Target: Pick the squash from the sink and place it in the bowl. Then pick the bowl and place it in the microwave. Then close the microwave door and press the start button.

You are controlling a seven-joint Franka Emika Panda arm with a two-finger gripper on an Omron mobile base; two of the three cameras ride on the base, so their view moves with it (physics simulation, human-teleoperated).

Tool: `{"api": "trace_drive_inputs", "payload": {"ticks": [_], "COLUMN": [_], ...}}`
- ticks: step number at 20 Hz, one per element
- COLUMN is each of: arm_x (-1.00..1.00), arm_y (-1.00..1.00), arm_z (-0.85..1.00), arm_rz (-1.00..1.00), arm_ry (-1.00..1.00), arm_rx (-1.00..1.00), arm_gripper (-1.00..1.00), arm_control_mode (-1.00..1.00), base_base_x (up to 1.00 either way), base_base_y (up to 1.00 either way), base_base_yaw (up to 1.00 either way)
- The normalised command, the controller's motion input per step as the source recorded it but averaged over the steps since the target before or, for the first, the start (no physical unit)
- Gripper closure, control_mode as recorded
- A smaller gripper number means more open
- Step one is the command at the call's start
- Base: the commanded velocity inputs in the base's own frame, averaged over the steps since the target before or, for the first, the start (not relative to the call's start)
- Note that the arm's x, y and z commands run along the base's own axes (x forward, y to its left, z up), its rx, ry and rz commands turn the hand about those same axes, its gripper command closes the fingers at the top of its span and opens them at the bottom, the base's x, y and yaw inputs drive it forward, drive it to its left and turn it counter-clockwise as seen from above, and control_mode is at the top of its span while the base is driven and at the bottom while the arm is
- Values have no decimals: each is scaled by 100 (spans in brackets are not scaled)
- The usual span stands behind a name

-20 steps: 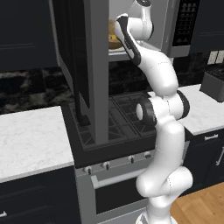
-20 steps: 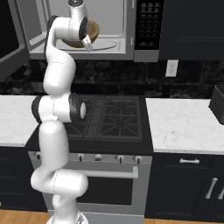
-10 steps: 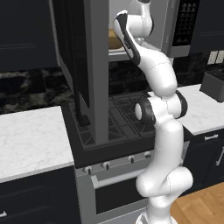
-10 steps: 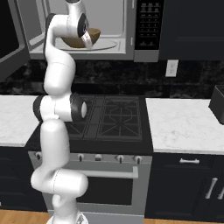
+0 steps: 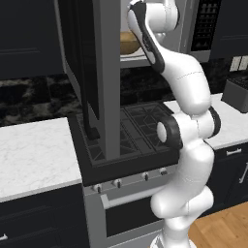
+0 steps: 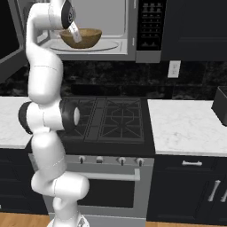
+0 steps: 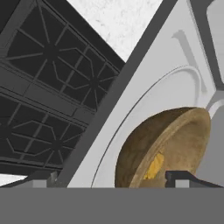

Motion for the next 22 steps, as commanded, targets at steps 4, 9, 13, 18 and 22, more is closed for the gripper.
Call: {"api": "trace_drive_inputs", "payload": {"ticks": [4, 9, 13, 18, 22], "arm_x": [-100, -100, -100, -100, -100], "arm_y": [28, 4, 0, 0, 0], "arm_z": [-17, -28, -8, 0, 26], "arm_rz": [0, 3, 4, 9, 14], "arm_ry": [-20, -21, -18, -13, -8], "arm_rx": [1, 6, 15, 20, 23], "arm_gripper": [-100, -100, -100, -100, -100], "arm_control_mode": [-100, -100, -100, -100, -100], "base_base_x": [0, 0, 0, 0, 0], "base_base_y": [0, 0, 0, 0, 0], "base_base_yaw": [0, 0, 0, 0, 0]}}
